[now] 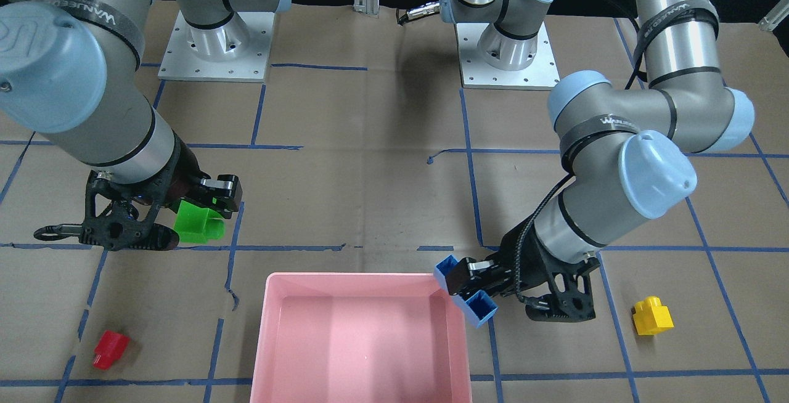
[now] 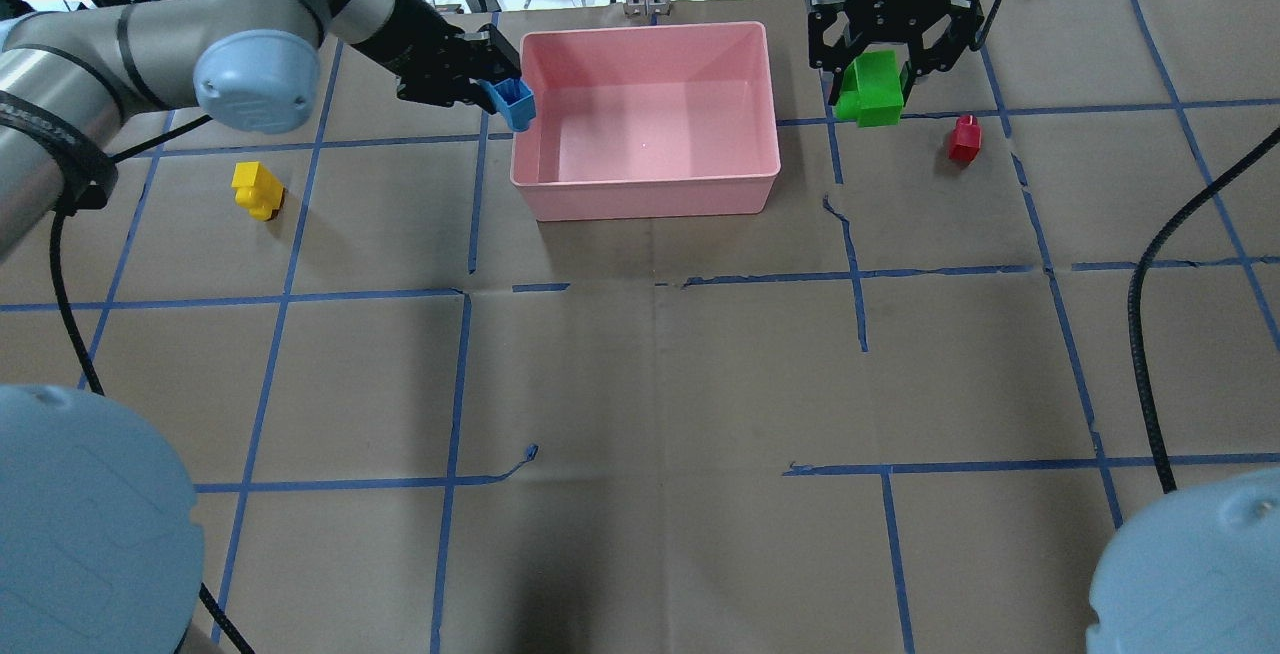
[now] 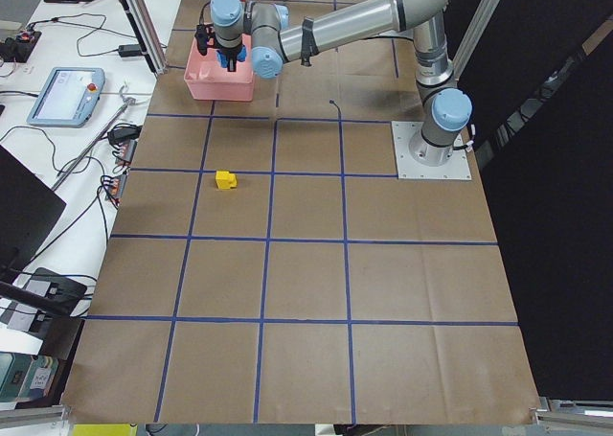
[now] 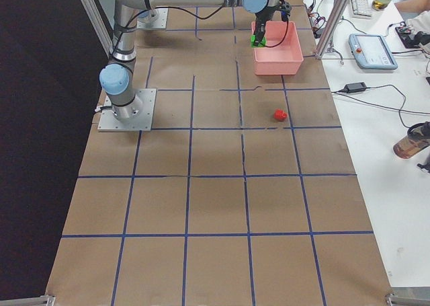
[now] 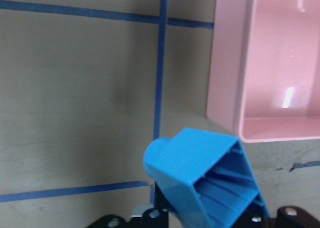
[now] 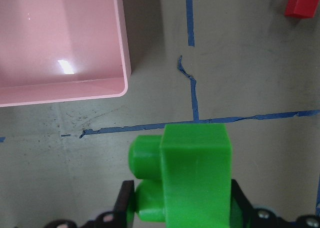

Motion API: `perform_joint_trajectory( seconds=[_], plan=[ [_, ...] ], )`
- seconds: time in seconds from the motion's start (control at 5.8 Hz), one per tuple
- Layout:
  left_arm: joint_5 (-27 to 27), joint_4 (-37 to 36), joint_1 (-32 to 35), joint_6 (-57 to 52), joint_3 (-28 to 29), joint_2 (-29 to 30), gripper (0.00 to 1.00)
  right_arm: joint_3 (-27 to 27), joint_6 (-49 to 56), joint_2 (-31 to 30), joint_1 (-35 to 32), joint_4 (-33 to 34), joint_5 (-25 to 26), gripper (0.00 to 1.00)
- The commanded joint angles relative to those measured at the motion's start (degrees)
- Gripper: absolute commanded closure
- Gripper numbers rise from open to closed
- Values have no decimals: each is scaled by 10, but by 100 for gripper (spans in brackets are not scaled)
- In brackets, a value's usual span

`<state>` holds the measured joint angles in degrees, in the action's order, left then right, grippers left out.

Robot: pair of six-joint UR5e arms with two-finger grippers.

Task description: Put all blocks into box

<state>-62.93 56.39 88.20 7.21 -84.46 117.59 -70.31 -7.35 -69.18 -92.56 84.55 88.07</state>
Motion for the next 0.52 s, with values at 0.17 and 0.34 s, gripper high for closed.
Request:
perform_joint_trajectory(
  seconds=[0.17,0.34],
  plan=[
    [5,-68,46,39,23,51,1,0,2,0,1,0,0,72],
    [-14,-62,45,47,24,50,1,0,2,0,1,1,0,72]
  ],
)
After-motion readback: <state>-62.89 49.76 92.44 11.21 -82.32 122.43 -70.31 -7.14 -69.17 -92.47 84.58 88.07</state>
